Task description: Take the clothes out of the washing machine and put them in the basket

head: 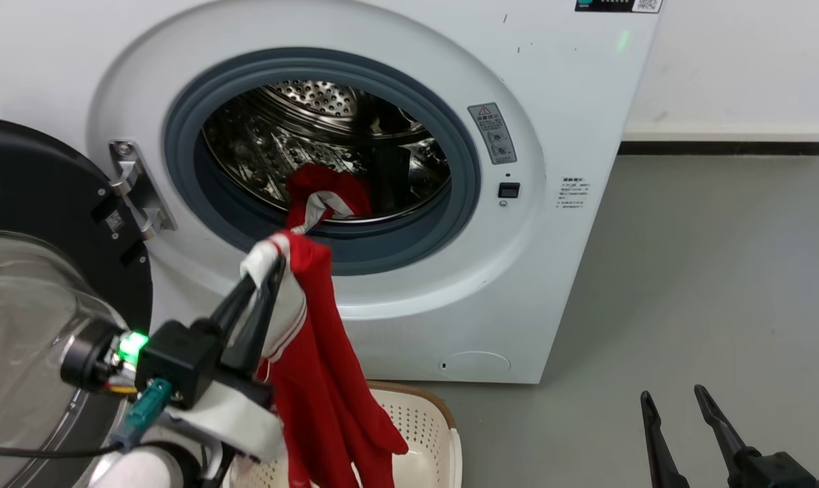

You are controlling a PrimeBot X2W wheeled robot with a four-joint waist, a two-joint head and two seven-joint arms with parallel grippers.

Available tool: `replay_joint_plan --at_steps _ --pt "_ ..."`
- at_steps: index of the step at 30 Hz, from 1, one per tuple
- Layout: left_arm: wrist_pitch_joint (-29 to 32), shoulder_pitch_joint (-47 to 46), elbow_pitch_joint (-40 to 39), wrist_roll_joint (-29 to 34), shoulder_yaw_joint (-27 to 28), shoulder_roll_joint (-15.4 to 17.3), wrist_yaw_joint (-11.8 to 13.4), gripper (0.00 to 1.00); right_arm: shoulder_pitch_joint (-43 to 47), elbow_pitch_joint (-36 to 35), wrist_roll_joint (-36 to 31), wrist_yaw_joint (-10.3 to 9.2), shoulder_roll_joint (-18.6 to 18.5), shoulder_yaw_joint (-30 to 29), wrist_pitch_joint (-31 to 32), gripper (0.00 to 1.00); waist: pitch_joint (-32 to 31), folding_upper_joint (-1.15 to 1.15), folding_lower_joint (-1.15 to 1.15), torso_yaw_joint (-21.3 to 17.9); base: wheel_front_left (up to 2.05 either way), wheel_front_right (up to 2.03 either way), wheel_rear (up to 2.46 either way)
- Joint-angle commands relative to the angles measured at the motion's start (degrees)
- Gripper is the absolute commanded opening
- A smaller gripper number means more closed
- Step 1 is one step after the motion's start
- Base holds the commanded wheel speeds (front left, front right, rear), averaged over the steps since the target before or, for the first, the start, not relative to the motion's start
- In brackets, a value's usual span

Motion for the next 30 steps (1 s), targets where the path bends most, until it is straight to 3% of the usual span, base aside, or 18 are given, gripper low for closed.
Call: replay_joint_plan --at_steps 1,7,14,25,30 --pt "-0.68 1.43 1.10 -0.53 -0.28 -0.31 0.29 0.00 -0.35 -0.23 -0.31 -0.06 -0.01 -0.05 -0.14 1.00 0.88 0.00 0.00 -0.76 0.00 0.00 0.00" --pt "-2.08 3.28 6.32 -0.96 -2.00 -0.69 -1.06 0.00 -2.12 -0.64 -1.05 -0.06 -0.01 0.12 -0.14 1.00 4.59 0.00 0.00 -2.70 0.00 0.00 0.00" --pt "-4.78 -0.18 18.35 -0.98 -5.04 -3.07 -4.90 0.00 -6.43 -1.61 -1.23 -0.05 0.00 -0.05 -0.14 1.00 12.98 0.00 0.00 -5.95 0.00 0.00 0.00" --pt "-7.12 -13.09 47.48 -0.17 -9.59 -9.06 -12.93 0.00 -14.06 -2.73 0.55 -0.06 0.02 -0.19 -0.14 1.00 27.42 0.00 0.00 -11.16 0.00 0.00 0.00" --pt "-7.39 -21.01 61.17 1.93 -12.33 -11.26 -15.15 0.00 -17.03 -3.56 1.75 -0.06 0.04 -0.03 -0.14 1.00 33.74 0.00 0.00 -13.27 0.00 0.00 0.00"
